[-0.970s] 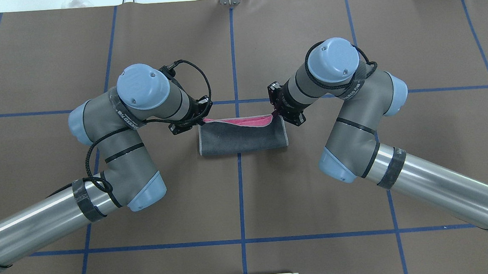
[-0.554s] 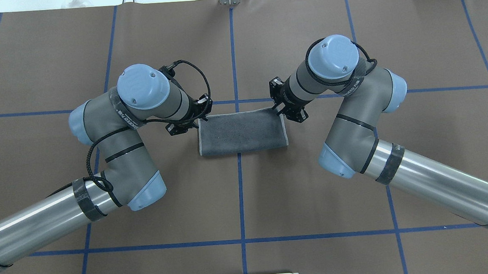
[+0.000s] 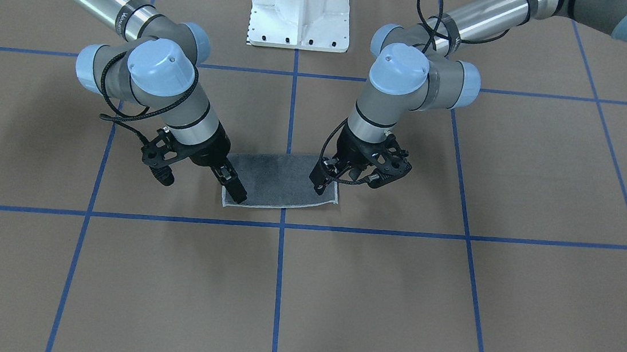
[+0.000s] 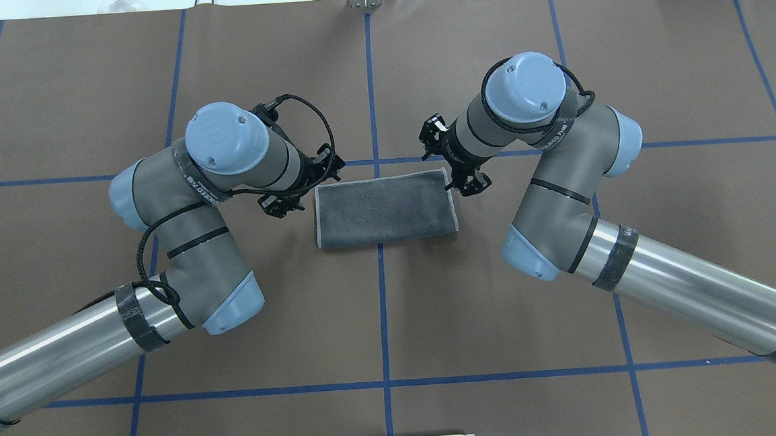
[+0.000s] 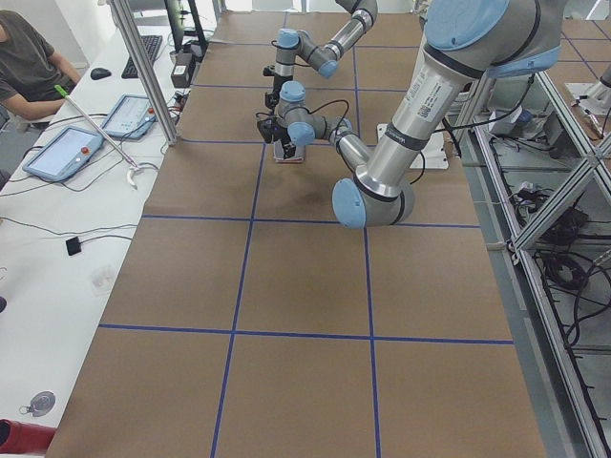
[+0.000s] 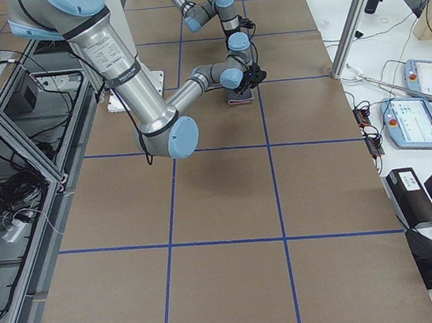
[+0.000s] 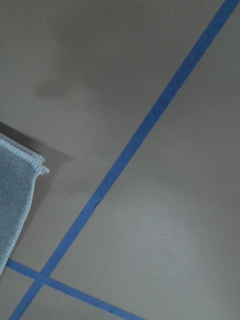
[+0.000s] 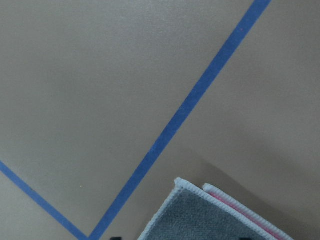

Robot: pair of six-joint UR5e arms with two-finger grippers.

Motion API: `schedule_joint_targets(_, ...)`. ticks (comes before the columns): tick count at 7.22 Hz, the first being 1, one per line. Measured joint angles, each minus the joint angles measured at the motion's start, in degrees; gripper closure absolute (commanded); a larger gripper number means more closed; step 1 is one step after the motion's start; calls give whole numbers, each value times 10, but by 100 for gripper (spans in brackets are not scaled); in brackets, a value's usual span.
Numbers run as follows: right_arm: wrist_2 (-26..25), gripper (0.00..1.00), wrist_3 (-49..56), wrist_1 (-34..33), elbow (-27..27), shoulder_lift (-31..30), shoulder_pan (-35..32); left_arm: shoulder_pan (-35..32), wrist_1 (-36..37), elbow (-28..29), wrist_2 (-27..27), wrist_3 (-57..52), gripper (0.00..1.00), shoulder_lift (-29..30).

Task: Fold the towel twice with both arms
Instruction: 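Move the right gripper to the folded towel's end nearest it and grasp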

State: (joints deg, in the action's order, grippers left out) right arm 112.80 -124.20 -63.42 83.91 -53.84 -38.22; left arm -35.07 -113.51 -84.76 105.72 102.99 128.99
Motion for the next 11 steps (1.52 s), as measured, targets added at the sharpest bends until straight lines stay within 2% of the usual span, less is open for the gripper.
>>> schedule_joint_targets(3,-10,1,-36,5,58,-53,29,-7,0,-4,0,-1,0,0)
schedule_joint_targets(5,-52,7,-26,5,61,-59,63,-8,0,-4,0,-1,0,0)
schedule_joint_targets(7,-65,11,-20,5,60,-66,73,-8,0,-4,0,0,0,0)
schedule_joint_targets(8,-66,18,-20,5,59,-66,74,-8,0,-4,0,0,0,0)
schedule_joint_targets(9,-67,35,-19,5,59,-66,74,-8,0,-4,0,0,0,0)
schedule_joint_targets(11,-69,36,-20,5,58,-67,74,-8,0,-4,0,0,0,0)
